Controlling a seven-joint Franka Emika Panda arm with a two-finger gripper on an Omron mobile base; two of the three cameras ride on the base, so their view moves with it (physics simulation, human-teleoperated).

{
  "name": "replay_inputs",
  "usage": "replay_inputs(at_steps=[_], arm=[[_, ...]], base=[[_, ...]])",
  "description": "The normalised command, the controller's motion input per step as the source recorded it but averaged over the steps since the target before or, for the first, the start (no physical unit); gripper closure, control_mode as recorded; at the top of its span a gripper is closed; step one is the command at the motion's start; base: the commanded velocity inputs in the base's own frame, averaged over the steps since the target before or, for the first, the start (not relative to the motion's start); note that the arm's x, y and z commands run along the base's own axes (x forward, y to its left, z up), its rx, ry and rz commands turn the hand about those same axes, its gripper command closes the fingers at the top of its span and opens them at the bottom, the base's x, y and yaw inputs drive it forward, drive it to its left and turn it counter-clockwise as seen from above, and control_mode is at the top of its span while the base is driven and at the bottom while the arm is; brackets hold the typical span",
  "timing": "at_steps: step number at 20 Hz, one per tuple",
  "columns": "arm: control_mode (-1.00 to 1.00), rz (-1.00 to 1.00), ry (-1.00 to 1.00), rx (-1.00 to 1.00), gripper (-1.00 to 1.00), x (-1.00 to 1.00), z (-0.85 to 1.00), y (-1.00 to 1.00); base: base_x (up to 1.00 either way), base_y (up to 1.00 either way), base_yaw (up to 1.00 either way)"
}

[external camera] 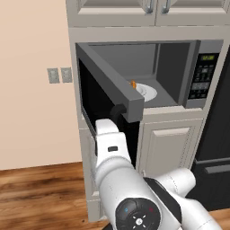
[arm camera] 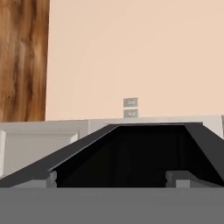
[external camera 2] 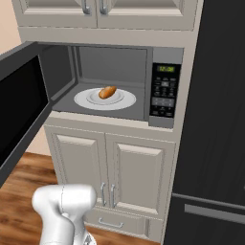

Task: Pick the hotdog bun from the counter and place it in the microwave. Then turn on the microwave.

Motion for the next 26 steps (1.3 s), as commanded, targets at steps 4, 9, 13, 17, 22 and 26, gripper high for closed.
replay_inputs(at_steps=[4,9,13,17,22,26], arm=[[-1.00,-0.01,0.00,0.00,-1.00,-0.03,0.00,-0.09],[-1.00,-0.01,0.00,0.00,-1.00,-0.05,0.00,-0.08],[-1.00,-0.01,0.00,0.00,-1.00,-0.06,0.00,-0.15],[-1.00,-0.02,0.00,0.00,-1.00,0.00,0.02,-0.26],[-1.00,-0.02,0.00,0.00,-1.00,0.01,0.05,-0.22],[-1.00,-0.01,0.00,0.00,-1.00,0.04,0.04,-0.26]], base=[[0.00,0.00,0.00],[0.00,0.00,0.00],[0.00,0.00,0.00],[0.00,0.00,0.00],[0.00,0.00,0.00],[0.00,0.00,0.00]])
